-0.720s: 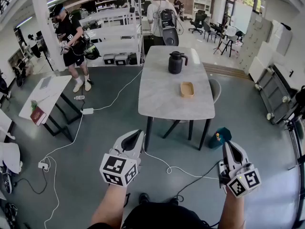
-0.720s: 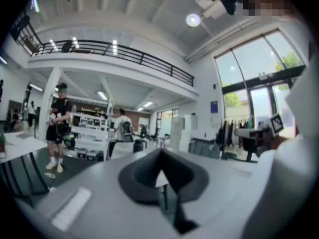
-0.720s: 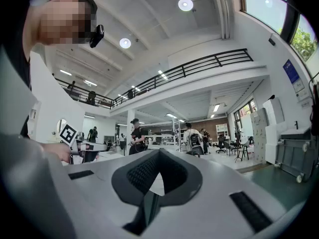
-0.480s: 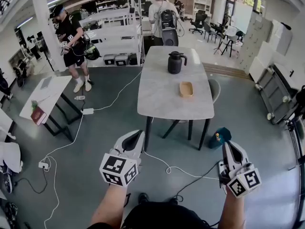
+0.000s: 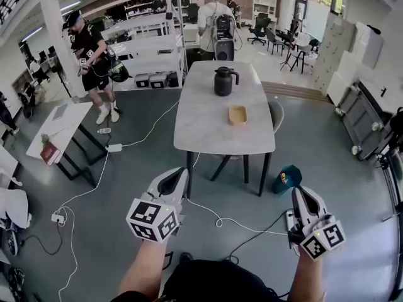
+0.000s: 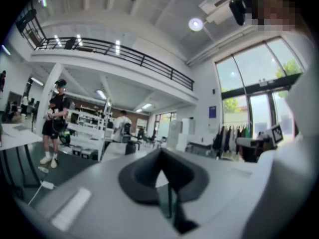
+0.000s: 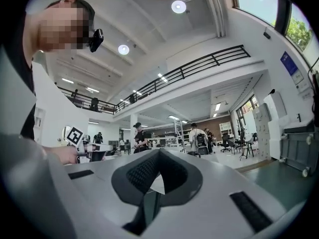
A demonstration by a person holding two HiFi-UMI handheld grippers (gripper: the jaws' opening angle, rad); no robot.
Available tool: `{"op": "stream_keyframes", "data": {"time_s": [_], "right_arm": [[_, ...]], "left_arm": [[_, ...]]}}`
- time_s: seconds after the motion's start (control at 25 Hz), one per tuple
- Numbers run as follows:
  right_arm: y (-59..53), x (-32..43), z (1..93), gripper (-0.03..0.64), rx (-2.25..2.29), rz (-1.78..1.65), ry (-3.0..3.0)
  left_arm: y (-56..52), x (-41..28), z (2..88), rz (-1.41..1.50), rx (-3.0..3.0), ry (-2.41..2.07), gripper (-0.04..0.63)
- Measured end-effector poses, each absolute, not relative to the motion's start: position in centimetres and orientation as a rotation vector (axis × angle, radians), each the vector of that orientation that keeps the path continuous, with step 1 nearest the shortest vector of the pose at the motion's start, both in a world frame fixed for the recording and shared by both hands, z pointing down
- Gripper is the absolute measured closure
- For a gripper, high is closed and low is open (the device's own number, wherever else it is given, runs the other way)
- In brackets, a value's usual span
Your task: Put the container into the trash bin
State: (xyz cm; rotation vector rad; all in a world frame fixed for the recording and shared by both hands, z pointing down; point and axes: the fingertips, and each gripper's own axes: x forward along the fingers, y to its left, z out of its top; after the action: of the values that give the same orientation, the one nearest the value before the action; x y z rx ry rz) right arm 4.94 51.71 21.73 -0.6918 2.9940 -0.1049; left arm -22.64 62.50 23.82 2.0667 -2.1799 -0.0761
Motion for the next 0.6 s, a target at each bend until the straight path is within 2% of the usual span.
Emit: {"op": "stream_keyframes", "data": {"time_s": [0.32, 0.6], "right_arm": [[51.4, 8.6, 23.1, 0.624, -0.665, -0.148, 3.015], [49.2, 8.3, 23.9, 0.624, -0.661, -0.195, 3.013]], "left_arm": [[62.7, -18.5, 24.7, -0.061, 2.040, -2.195, 0.588], [61.4, -19.3, 25.1, -0.066, 2.015, -2.212, 0.588]]}}
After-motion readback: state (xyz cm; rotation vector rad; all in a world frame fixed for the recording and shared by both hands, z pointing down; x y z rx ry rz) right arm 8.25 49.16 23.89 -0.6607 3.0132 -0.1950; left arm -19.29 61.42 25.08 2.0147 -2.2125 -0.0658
